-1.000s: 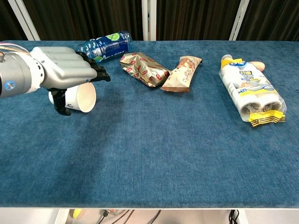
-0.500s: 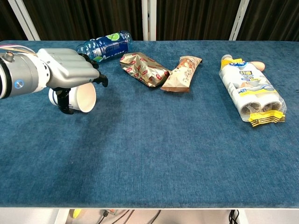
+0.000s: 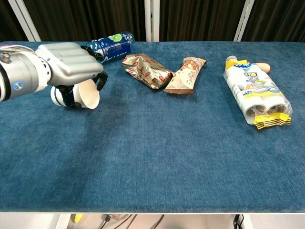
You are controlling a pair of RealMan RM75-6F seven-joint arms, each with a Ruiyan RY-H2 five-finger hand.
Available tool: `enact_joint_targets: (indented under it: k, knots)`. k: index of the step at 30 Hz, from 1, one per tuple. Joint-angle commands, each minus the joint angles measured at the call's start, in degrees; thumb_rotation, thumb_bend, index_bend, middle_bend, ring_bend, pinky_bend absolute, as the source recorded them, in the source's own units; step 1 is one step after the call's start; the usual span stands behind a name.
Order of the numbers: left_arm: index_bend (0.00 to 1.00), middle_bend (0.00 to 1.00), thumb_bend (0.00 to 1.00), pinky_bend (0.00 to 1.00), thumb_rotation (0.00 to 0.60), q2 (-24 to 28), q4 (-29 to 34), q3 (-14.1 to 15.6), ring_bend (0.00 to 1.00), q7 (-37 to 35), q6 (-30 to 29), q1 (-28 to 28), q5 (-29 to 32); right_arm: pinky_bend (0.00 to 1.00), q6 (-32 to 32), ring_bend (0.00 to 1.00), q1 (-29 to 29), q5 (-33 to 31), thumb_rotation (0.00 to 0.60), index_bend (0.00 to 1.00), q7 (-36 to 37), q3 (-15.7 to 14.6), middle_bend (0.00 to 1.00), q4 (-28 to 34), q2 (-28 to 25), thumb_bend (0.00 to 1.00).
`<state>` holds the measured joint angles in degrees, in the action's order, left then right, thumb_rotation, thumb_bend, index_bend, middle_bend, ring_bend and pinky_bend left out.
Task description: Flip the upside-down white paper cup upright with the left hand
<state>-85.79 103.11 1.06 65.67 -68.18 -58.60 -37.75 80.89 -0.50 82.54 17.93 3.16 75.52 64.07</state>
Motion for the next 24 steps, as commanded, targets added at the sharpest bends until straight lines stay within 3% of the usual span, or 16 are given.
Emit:
enact_joint_targets:
  k: [1, 5, 11, 17, 20, 24]
  knots:
    - [0.35, 0.36, 0.25, 0.08, 0.600, 1.15, 0.73, 0.10, 0.03, -4.05, -0.27, 1.55, -3.19, 0.00, 0.00, 0.00, -0.03, 0.03, 0.600, 0.00, -0.03, 0.00, 0.00, -0.01, 0.01, 0.28]
    - [0.34, 0.35, 0.25, 0.08, 0.600, 3.37, 2.07, -1.72, 0.03, -15.83, 0.92, 4.41, -10.24, 0.00, 0.00, 0.00, -0.05, 0.05, 0.600, 0.00, -0.23, 0.00, 0.00, 0.17, 0.00, 0.28]
    - [0.33, 0.34, 0.25, 0.08, 0.600, 5.78, 0.06, -5.03, 0.03, -42.22, -0.80, 12.12, -22.11, 0.00, -0.33, 0.00, -0.07, -0.30, 0.600, 0.00, -0.21, 0.06, 0.00, 0.18, -0.01, 0.28]
    - [0.34, 0.34, 0.24, 0.07, 0.600, 2.16, -10.42, -6.72, 0.03, -68.70, -6.80, 20.23, -32.01, 0.00, -1.49, 0.00, -0.49, -0.66, 0.600, 0.00, -0.07, 0.05, 0.00, -0.23, 0.27, 0.28]
    - [0.34, 0.34, 0.25, 0.06, 0.600, -1.41, -18.15, -5.54, 0.03, -75.27, -9.79, 22.78, -36.77, 0.00, -1.89, 0.00, -0.68, -0.78, 0.600, 0.00, 0.04, 0.08, 0.00, -0.56, 0.55, 0.28]
    - [0.34, 0.35, 0.25, 0.07, 0.600, -6.42, -26.10, -6.06, 0.05, -84.93, -11.31, 25.46, -38.01, 0.00, -2.12, 0.00, -0.75, -0.91, 0.600, 0.00, 0.19, 0.09, 0.00, -0.82, 0.89, 0.28]
